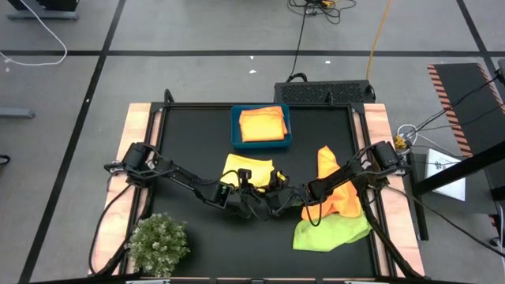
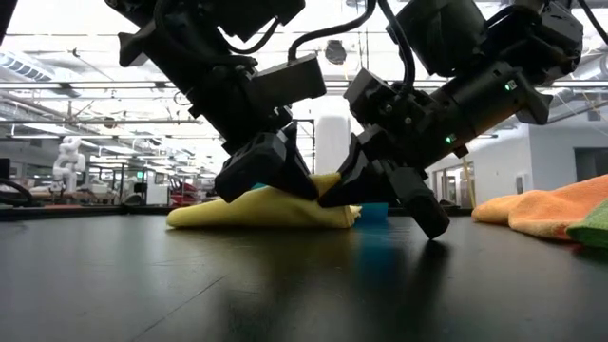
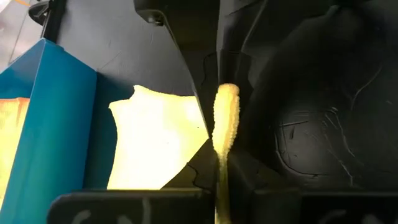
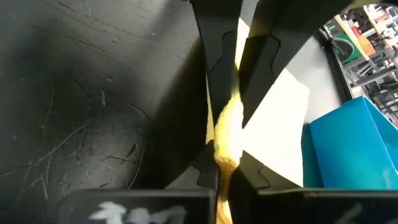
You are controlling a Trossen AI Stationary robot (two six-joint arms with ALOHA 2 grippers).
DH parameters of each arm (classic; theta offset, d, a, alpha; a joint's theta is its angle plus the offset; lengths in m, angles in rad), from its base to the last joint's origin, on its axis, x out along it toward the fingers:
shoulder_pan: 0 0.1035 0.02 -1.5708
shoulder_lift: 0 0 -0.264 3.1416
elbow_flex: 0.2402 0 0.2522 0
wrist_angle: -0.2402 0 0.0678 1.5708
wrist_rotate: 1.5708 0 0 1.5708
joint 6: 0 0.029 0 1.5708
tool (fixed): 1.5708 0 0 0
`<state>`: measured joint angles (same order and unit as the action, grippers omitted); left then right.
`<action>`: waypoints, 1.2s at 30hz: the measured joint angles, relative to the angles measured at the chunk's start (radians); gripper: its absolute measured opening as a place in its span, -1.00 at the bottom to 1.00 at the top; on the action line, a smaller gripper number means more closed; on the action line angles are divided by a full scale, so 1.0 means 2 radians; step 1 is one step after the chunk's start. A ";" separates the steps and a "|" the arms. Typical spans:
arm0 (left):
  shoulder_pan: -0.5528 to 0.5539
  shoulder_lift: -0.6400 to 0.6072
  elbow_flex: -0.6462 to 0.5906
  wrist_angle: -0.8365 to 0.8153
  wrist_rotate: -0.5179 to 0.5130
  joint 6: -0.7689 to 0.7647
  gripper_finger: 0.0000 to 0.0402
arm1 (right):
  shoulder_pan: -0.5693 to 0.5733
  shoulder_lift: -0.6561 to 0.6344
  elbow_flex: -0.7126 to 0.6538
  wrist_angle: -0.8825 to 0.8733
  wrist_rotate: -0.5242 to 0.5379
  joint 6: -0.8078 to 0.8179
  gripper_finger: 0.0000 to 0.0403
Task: Fold microfiber towels
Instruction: Put the yellow microfiber towel into the blue bin
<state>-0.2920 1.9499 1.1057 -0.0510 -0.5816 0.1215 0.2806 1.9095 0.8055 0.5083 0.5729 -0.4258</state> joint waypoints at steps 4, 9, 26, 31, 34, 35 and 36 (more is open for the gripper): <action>-0.002 -0.001 0.001 -0.022 -0.001 0.005 -0.74 | 0.000 -0.001 0.000 -0.001 0.001 0.006 -0.99; -0.011 -0.004 0.001 -0.082 -0.014 -0.022 -0.43 | -0.003 -0.003 -0.001 -0.004 0.001 0.024 -0.99; -0.039 -0.005 0.002 -0.320 -0.051 -0.192 0.04 | -0.005 -0.020 -0.002 -0.017 0.004 0.035 -1.00; -0.039 -0.005 0.001 -0.353 -0.045 -0.215 -0.09 | -0.005 -0.032 -0.002 -0.017 0.003 0.041 -1.00; -0.039 -0.005 0.001 -0.353 -0.042 -0.218 -0.18 | -0.005 -0.034 -0.002 -0.018 0.003 0.049 -1.00; -0.039 -0.005 0.001 -0.353 -0.042 -0.219 -0.21 | -0.005 -0.034 -0.002 -0.018 0.003 0.049 -1.00; -0.039 -0.005 0.000 -0.353 -0.042 -0.219 -0.25 | -0.005 -0.034 -0.002 -0.020 0.003 0.050 -1.00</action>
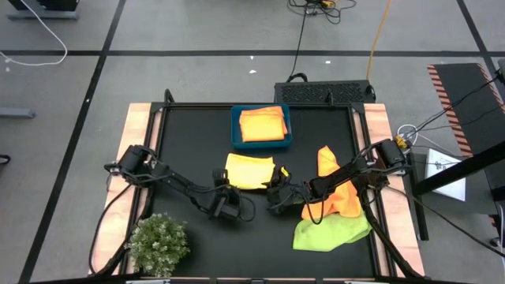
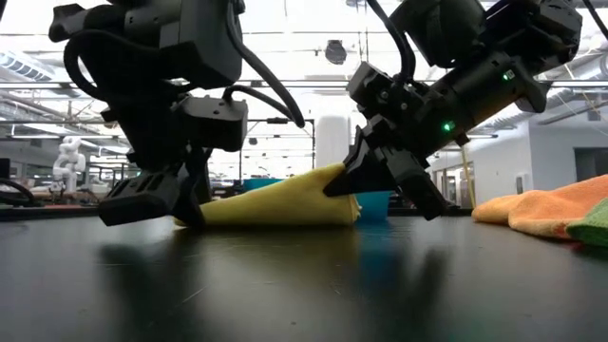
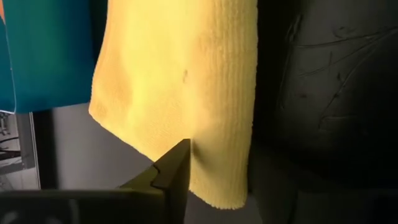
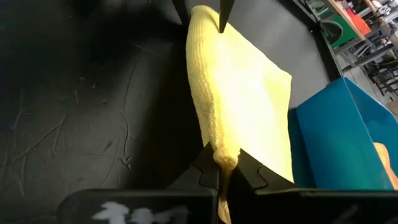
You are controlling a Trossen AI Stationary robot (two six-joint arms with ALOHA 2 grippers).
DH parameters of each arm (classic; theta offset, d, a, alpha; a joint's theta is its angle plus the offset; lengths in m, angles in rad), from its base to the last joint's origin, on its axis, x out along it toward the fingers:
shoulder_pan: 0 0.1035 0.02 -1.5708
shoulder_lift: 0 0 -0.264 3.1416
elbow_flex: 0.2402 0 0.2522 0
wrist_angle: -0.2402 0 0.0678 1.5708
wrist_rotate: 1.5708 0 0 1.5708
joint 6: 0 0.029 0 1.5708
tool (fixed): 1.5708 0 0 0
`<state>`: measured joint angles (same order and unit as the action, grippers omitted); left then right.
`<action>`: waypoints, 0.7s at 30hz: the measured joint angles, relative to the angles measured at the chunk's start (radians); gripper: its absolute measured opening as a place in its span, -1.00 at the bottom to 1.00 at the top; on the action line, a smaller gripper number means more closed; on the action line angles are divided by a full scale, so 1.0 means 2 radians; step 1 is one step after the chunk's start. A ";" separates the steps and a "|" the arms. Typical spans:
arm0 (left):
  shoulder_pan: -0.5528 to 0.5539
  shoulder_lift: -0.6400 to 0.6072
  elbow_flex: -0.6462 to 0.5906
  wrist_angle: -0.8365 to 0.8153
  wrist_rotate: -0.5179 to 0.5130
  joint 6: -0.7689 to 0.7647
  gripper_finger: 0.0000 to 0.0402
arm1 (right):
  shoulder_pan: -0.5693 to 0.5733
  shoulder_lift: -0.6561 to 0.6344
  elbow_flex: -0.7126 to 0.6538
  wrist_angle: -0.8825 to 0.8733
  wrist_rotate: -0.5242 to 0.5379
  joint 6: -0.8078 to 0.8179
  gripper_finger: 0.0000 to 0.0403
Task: Fold microfiber towels
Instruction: Put the yellow microfiber towel into the blue bin
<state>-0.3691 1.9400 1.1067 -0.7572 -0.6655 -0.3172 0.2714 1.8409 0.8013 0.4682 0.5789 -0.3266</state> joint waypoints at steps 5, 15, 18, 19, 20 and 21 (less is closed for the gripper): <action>0.000 0.001 -0.001 -0.002 0.000 0.000 -0.54 | 0.000 0.000 0.000 -0.005 -0.001 0.004 -1.00; 0.002 -0.011 0.029 -0.050 -0.001 0.010 -0.97 | 0.000 -0.019 0.001 -0.008 0.002 0.010 -1.00; 0.001 -0.034 0.051 -0.073 -0.009 0.006 -0.98 | 0.000 -0.047 0.001 -0.016 0.012 0.011 -1.00; 0.001 -0.045 0.057 -0.070 -0.014 0.013 -0.98 | 0.000 -0.061 0.001 -0.027 0.013 0.008 -1.00; 0.001 -0.056 0.060 -0.068 -0.021 0.019 -0.98 | 0.000 -0.074 0.001 -0.029 0.014 0.005 -1.00; 0.001 -0.070 0.062 -0.068 -0.027 0.027 -0.98 | 0.000 -0.087 0.001 -0.029 0.015 0.001 -1.00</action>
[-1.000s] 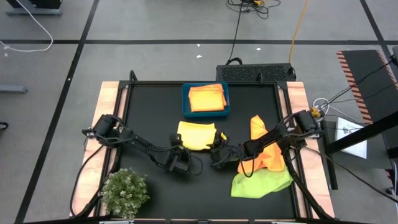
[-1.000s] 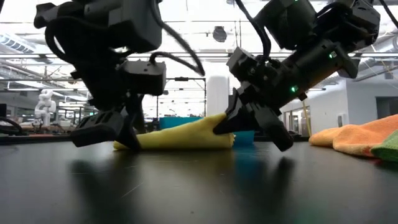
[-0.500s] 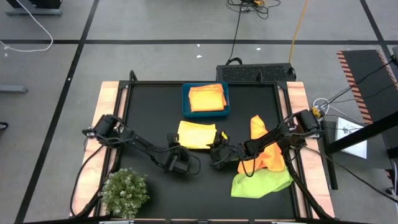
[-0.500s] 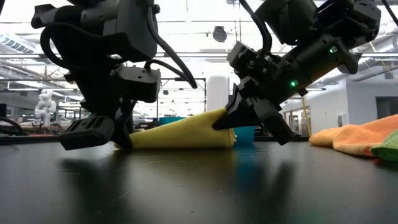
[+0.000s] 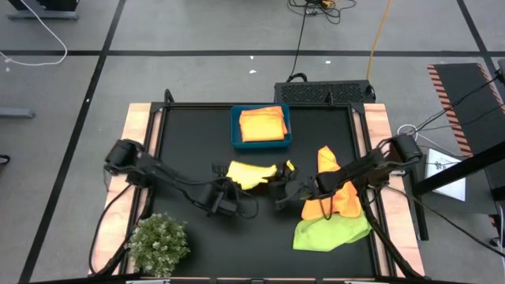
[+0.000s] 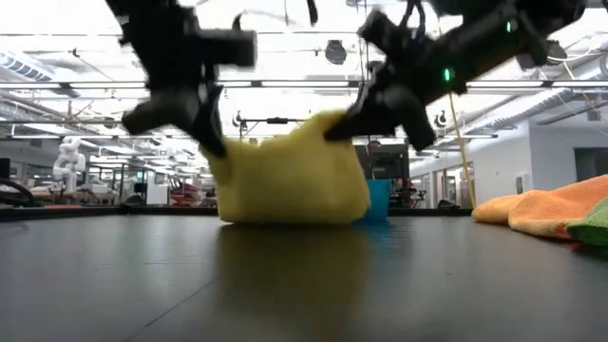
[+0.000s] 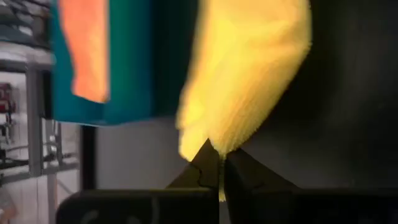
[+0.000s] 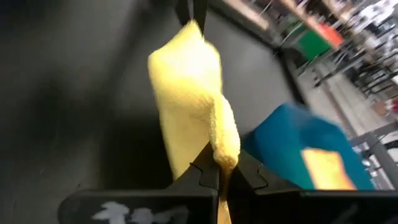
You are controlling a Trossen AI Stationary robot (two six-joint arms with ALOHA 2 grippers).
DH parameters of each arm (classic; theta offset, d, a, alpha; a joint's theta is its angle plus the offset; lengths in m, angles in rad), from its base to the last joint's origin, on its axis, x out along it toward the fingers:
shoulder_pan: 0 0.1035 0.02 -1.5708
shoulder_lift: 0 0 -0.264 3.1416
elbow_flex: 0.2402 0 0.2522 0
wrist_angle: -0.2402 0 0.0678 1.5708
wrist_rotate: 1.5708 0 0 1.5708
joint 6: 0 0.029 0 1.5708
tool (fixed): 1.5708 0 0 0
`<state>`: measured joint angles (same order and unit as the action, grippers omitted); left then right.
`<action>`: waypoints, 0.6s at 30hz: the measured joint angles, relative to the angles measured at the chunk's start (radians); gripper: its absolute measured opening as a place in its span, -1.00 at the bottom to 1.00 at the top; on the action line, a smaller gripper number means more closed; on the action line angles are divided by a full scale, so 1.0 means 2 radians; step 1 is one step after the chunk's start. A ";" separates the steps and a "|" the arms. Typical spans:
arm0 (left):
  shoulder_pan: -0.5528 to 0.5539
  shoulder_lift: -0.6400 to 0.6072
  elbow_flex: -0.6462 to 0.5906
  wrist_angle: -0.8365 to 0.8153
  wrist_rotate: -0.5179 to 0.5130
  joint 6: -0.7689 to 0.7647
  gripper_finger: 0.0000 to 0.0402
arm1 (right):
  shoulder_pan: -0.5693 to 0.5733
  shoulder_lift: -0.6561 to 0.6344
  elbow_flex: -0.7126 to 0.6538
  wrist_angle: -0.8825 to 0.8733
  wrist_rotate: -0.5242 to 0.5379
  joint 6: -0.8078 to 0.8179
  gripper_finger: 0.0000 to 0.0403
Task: Fold microfiber towels
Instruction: Put the yellow microfiber towel into the blue bin
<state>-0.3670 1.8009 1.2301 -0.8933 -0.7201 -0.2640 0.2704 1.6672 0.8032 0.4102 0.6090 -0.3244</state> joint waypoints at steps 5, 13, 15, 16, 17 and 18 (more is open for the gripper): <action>0.011 -0.074 0.004 0.002 -0.031 0.031 -0.98 | -0.004 -0.075 0.001 -0.041 0.017 -0.022 -1.00; 0.059 -0.167 0.004 0.047 -0.061 0.108 -0.99 | -0.051 -0.166 0.000 -0.069 0.035 -0.066 -1.00; 0.078 -0.177 0.005 0.078 -0.072 0.136 -0.99 | -0.070 -0.180 0.001 -0.070 0.034 -0.075 -1.00; 0.088 -0.181 0.005 0.087 -0.071 0.150 -0.99 | -0.081 -0.184 0.001 -0.069 0.034 -0.081 -1.00; 0.098 -0.184 0.004 0.095 -0.067 0.162 -0.99 | -0.092 -0.186 0.001 -0.067 0.033 -0.085 -1.00; 0.111 -0.186 0.004 0.109 -0.060 0.177 -0.99 | -0.104 -0.189 0.001 -0.067 0.033 -0.087 -1.00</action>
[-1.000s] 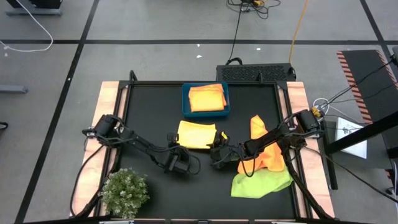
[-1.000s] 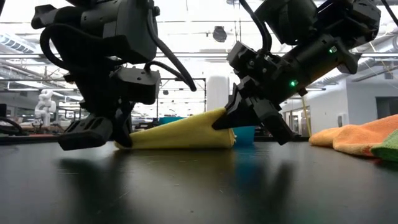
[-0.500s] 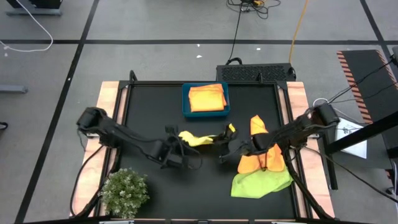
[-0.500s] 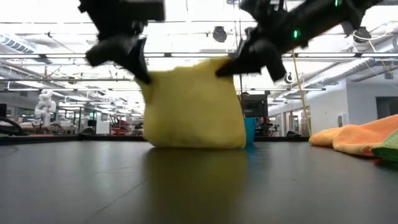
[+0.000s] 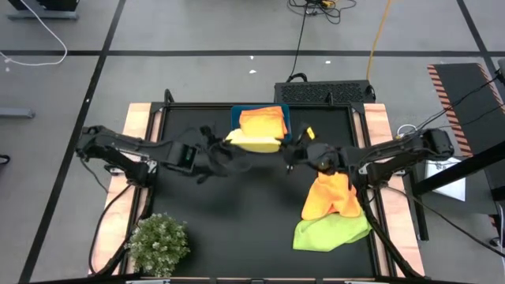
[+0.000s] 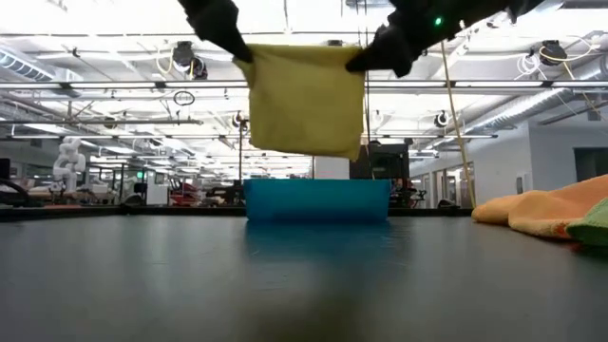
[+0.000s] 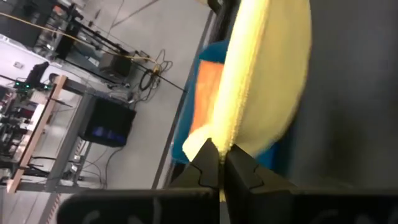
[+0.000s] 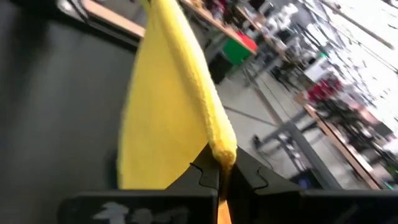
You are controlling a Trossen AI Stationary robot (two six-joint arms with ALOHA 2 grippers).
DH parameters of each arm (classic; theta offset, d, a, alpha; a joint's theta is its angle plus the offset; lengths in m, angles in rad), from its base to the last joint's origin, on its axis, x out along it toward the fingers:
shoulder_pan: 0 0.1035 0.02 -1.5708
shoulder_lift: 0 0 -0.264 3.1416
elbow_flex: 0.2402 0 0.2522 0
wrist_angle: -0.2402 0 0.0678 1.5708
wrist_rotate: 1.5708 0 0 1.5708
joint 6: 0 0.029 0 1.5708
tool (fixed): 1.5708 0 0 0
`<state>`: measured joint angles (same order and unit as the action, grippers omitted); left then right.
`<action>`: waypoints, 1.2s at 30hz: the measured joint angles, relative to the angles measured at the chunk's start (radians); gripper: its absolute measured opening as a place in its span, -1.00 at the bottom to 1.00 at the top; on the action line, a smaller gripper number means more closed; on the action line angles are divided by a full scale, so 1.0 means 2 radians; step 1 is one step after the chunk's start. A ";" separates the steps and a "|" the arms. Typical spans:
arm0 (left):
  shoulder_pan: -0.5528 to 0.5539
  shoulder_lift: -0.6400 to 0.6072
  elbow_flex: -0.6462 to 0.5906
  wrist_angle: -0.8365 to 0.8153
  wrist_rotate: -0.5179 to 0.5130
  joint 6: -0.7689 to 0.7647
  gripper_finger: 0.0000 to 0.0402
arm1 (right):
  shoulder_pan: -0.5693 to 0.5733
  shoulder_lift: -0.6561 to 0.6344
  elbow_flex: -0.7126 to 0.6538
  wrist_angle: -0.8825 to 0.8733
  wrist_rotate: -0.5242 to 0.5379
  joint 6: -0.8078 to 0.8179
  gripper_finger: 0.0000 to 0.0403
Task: Fold microfiber towels
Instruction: Put the yellow microfiber towel into the blue bin
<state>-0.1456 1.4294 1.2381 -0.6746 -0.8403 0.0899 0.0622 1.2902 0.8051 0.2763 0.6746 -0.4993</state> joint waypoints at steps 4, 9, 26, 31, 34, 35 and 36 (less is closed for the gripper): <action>0.051 0.001 0.000 0.023 0.035 0.042 -0.99 | -0.049 0.000 0.000 -0.012 -0.022 -0.003 -1.00; 0.107 0.005 0.000 0.040 0.056 0.071 -0.99 | -0.093 0.000 0.000 -0.016 -0.041 -0.012 -1.00; 0.191 0.009 -0.003 0.053 0.205 0.091 -0.99 | -0.182 0.010 0.000 -0.031 -0.171 -0.005 -1.00; 0.190 0.009 -0.003 0.037 0.211 0.077 -0.98 | -0.182 0.010 0.000 -0.036 -0.188 -0.006 -1.00; 0.191 0.009 -0.003 0.038 0.211 0.083 -0.98 | -0.182 0.010 0.000 -0.036 -0.196 -0.007 -1.00; 0.192 0.009 -0.003 0.039 0.211 0.086 -0.98 | -0.182 0.010 0.000 -0.036 -0.196 -0.009 -1.00; 0.194 0.009 -0.003 0.040 0.211 0.087 -0.97 | -0.182 0.010 0.000 -0.036 -0.196 -0.011 -1.00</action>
<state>0.2423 1.4471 1.2320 -0.5951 -0.4180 0.2642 -0.3019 1.3102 0.8043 0.2041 0.2832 -0.5208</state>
